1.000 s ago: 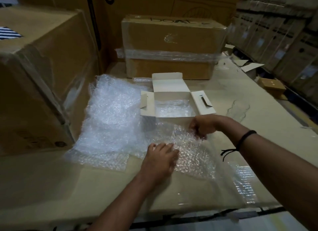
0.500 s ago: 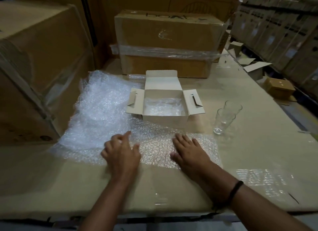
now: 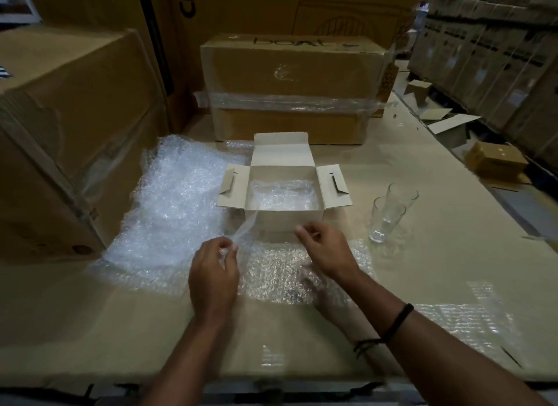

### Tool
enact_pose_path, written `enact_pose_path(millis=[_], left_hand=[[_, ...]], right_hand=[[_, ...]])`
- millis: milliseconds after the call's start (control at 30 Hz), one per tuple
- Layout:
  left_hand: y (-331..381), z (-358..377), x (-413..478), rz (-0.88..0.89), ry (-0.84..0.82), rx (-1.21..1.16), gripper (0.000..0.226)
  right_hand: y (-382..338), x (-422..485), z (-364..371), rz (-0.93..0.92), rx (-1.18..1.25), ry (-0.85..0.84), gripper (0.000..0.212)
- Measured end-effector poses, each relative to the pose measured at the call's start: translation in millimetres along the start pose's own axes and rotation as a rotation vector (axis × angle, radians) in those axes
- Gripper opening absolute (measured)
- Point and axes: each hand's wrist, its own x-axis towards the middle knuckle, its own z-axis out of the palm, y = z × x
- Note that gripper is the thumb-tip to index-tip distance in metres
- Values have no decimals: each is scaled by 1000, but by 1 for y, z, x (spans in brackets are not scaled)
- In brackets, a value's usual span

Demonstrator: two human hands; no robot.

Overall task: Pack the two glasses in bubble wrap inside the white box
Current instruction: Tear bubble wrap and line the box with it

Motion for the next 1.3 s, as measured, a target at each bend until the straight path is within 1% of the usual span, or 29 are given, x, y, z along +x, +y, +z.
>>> enact_pose_path(millis=[67,100,133,167,200,267,333,367,400,433,467,500,600,633,700,733,800,867,900,967,1033,1100,1200,1267,1300], left_hand=[[17,1,-6,86,25,-83,9],[24,3,-9,130,33,-122,8],[32,5,-13,175,21,-162,7],[38,7,-16,221,-20,-199,8],[44,9,-20,271,-81,-228,14],[50,12,-26,350,-209,-291,35],[53,13,-29,356,-268,-405,58],[52,15,-28,331,-265,-453,62],[49,18,-26,299,-258,-471,60],[45,21,-23,266,-264,-446,52],[41,26,-19,241,-291,-371,45],[35,32,-17,228,-344,-260,43],[26,46,-18,240,-588,110,59],[25,48,-21,229,-660,219,60],[25,51,-27,225,-716,363,52],[27,52,-29,222,-715,394,48],[30,52,-31,211,-682,391,49],[35,52,-31,155,-590,342,52],[37,53,-31,114,-527,328,52],[43,57,-28,29,-450,385,49],[47,63,-24,-11,-477,509,50],[51,69,-22,-31,-522,547,48],[56,75,-21,-122,-522,384,24],[55,77,-22,-172,-517,145,9],[54,76,-22,-231,-524,-43,3]], right_hand=[[-23,7,-8,128,269,-107,70],[-33,10,-13,174,373,-176,76],[-41,13,-17,208,455,-234,75],[-48,15,-21,231,509,-258,68],[-55,15,-24,244,538,-254,59],[-59,16,-29,242,499,-196,54],[-51,15,-38,234,414,-139,55],[-43,14,-45,234,369,-131,55],[-35,11,-53,236,323,-141,55],[-27,7,-61,236,271,-158,54],[-20,5,-69,235,211,-170,55],[-12,2,-74,235,145,-170,56],[11,-2,-83,226,-45,-111,58],[19,-3,-83,207,-112,-86,57],[32,-6,-80,140,-276,-28,56],[37,-9,-78,101,-351,9,56],[44,-18,-74,49,-461,97,54],[48,-29,-69,48,-546,181,52],[51,-35,-67,76,-578,209,53],[57,-43,-63,191,-624,193,56],[64,-46,-62,326,-657,116,58],[67,-44,-62,388,-637,87,53],[70,-37,-67,438,-485,60,38],[74,-33,-71,465,-352,38,34],[75,-31,-73,465,-281,42,31]])
